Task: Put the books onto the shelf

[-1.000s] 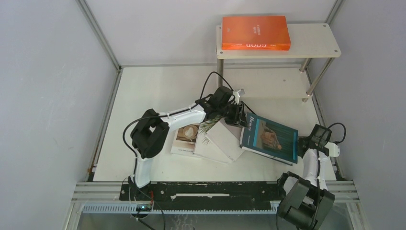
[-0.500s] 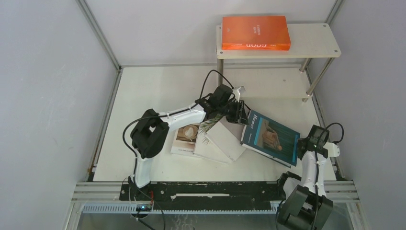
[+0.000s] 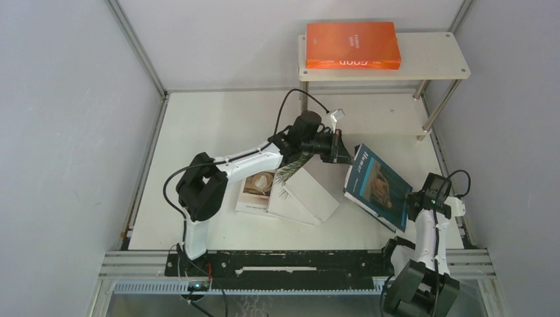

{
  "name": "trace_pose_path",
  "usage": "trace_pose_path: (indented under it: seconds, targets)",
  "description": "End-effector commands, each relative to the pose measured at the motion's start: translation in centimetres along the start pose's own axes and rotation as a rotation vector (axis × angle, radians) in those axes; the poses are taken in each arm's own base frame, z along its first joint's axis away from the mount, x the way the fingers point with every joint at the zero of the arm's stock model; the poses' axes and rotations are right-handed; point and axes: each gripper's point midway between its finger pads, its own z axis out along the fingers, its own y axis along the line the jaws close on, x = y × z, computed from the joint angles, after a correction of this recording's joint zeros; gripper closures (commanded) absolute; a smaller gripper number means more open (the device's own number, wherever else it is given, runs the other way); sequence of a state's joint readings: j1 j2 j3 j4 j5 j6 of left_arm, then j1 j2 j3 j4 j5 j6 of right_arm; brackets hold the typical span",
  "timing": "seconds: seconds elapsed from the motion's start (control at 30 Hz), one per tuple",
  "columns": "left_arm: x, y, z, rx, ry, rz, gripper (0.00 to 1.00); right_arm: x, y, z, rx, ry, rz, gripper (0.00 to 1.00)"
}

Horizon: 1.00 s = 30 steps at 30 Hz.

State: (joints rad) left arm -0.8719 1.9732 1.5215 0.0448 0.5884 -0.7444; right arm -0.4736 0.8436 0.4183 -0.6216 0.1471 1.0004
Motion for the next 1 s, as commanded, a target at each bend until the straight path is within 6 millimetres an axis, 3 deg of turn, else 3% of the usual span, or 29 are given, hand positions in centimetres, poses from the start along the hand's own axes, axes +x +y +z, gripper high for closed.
trace_pose_path:
  seconds: [0.0, 0.37, 0.53, 0.67, 0.97]
  targets:
    - [5.4, -7.4, 0.9, 0.205, 0.176, 0.053, 1.00, 3.1, 5.2, -3.4, -0.226, 0.203, 0.003, 0.53]
    - [5.3, -6.6, -0.2, 0.130, 0.122, 0.110, 1.00, 1.9, 5.1, -4.0, -0.237, 0.158, -0.014, 0.51]
    - [4.8, -6.0, -0.6, 0.084, 0.080, 0.125, 1.00, 1.2, 5.3, -4.9, -0.246, 0.135, -0.053, 0.41]
    - [3.7, -5.6, -0.9, 0.032, 0.028, 0.136, 1.00, 0.7, 5.8, -5.9, -0.271, 0.116, -0.077, 0.36]
    - [-1.1, -4.7, -2.3, -0.084, -0.157, 0.089, 1.00, 0.4, 6.9, -8.1, -0.350, 0.085, -0.074, 0.24]
